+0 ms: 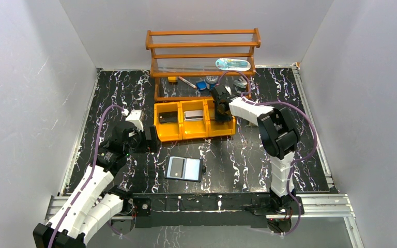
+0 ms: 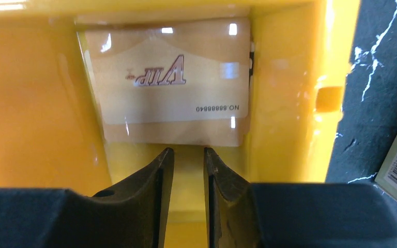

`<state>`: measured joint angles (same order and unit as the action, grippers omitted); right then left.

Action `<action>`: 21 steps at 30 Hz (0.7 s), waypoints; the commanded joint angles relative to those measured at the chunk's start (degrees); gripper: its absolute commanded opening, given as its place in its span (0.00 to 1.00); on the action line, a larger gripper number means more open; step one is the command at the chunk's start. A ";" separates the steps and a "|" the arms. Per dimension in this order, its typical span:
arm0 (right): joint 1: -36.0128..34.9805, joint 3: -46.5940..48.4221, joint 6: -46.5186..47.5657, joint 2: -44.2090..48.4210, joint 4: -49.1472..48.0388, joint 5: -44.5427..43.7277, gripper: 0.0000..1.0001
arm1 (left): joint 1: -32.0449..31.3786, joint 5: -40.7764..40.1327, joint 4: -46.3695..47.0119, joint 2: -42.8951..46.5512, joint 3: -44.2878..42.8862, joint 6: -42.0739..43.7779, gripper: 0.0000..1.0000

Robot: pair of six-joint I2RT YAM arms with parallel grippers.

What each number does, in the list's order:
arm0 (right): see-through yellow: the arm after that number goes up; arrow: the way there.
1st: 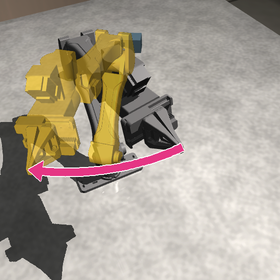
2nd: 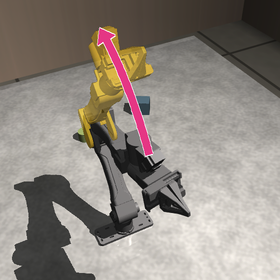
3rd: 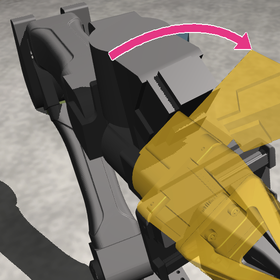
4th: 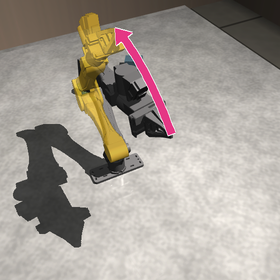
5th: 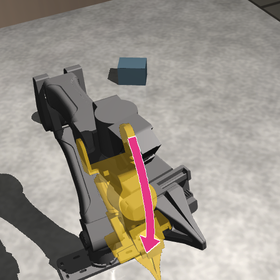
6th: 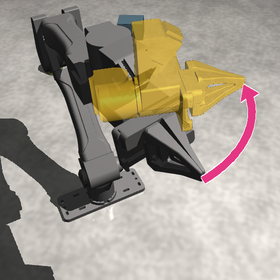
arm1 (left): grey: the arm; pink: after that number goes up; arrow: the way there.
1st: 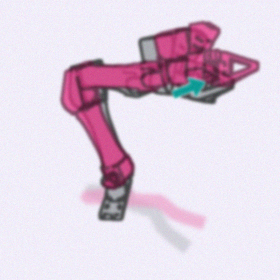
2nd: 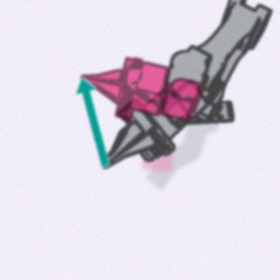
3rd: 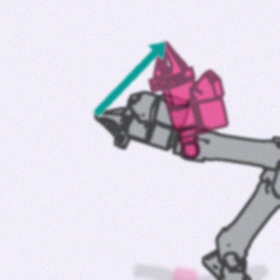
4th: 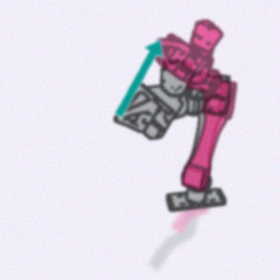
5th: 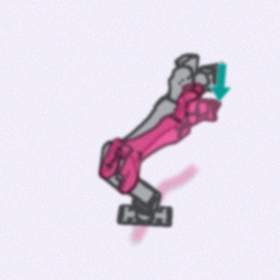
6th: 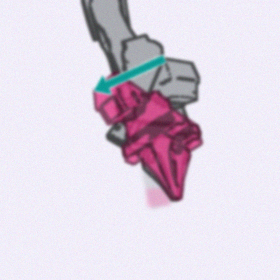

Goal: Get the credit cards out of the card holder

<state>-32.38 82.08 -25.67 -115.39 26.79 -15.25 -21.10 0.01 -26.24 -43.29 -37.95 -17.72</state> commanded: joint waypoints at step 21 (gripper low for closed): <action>-0.43 -7.99 -3.20 13.17 -12.29 -0.60 0.47 | 0.35 1.01 -0.31 0.36 -0.99 0.92 0.98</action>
<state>-32.45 75.09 -28.34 -110.72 17.15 -17.08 -21.10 0.08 -26.24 -43.31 -37.95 -17.56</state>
